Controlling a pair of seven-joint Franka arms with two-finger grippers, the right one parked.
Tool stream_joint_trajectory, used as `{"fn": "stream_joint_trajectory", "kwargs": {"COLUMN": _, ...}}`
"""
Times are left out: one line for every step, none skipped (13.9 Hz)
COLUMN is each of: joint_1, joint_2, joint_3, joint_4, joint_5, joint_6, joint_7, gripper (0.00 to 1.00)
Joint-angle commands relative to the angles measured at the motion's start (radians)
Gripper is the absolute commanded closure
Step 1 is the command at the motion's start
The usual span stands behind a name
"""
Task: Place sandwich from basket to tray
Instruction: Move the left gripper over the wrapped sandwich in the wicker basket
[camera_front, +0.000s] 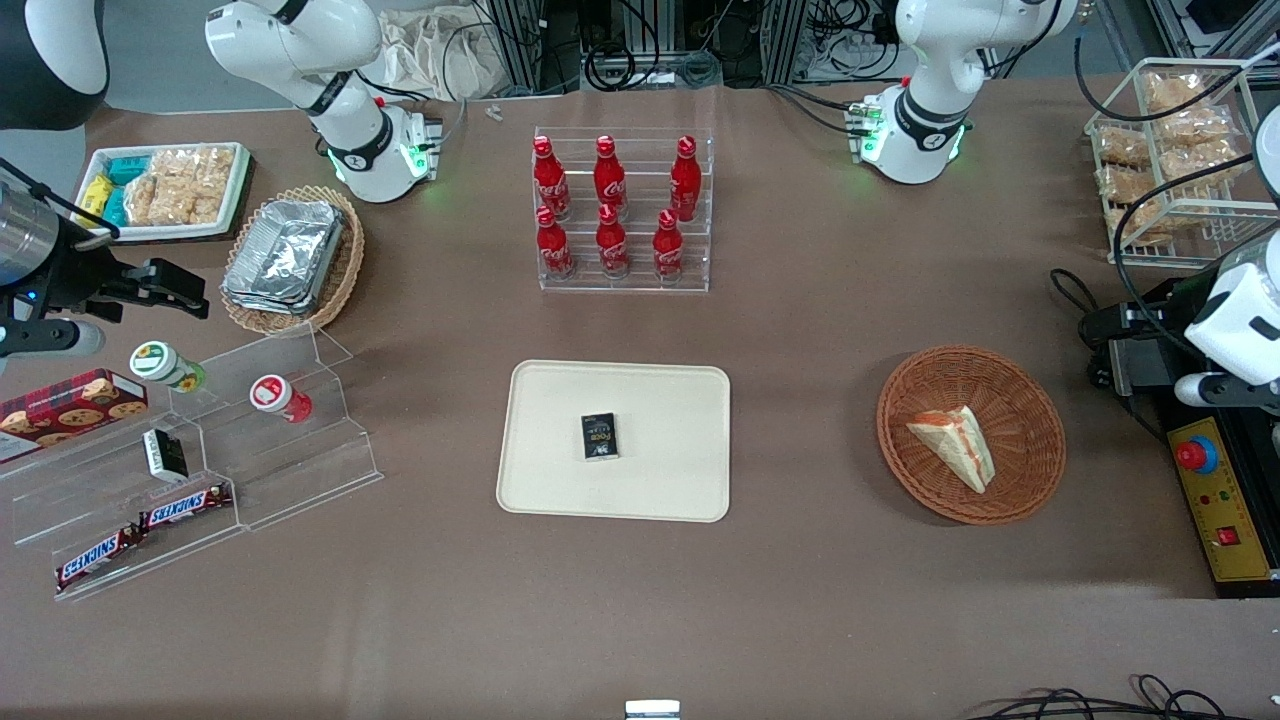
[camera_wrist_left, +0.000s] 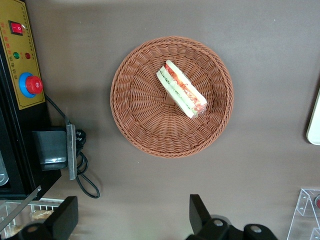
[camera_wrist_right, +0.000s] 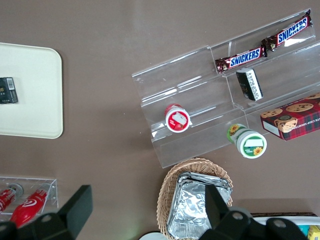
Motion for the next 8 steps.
{"fn": "stream_joint_trajectory", "kwargs": {"joint_1": -0.006, "joint_2": 0.021, "joint_3": 0.004, "joint_4": 0.024, "joint_5": -0.009, "joint_6": 0.012, "joint_7": -0.015, "gripper": 0.0}}
{"fn": "stream_joint_trajectory", "kwargs": {"joint_1": -0.006, "joint_2": 0.023, "joint_3": 0.004, "joint_4": 0.022, "joint_5": -0.01, "joint_6": 0.013, "joint_7": -0.015, "gripper": 0.0}}
{"fn": "stream_joint_trajectory", "kwargs": {"joint_1": -0.006, "joint_2": 0.036, "joint_3": 0.004, "joint_4": 0.027, "joint_5": -0.013, "joint_6": 0.012, "joint_7": -0.015, "gripper": 0.0}}
{"fn": "stream_joint_trajectory", "kwargs": {"joint_1": -0.006, "joint_2": 0.043, "joint_3": 0.004, "joint_4": 0.027, "joint_5": -0.016, "joint_6": 0.013, "joint_7": -0.03, "gripper": 0.0}}
{"fn": "stream_joint_trajectory", "kwargs": {"joint_1": -0.006, "joint_2": 0.058, "joint_3": 0.004, "joint_4": 0.027, "joint_5": -0.018, "joint_6": 0.015, "joint_7": -0.032, "gripper": 0.0}}
{"fn": "stream_joint_trajectory", "kwargs": {"joint_1": -0.006, "joint_2": 0.076, "joint_3": 0.004, "joint_4": 0.027, "joint_5": -0.021, "joint_6": 0.016, "joint_7": -0.032, "gripper": 0.0}}
{"fn": "stream_joint_trajectory", "kwargs": {"joint_1": -0.006, "joint_2": 0.095, "joint_3": 0.004, "joint_4": 0.018, "joint_5": -0.042, "joint_6": 0.029, "joint_7": -0.032, "gripper": 0.0}}
{"fn": "stream_joint_trajectory", "kwargs": {"joint_1": -0.008, "joint_2": 0.104, "joint_3": 0.004, "joint_4": -0.007, "joint_5": -0.05, "joint_6": 0.045, "joint_7": -0.037, "gripper": 0.0}}
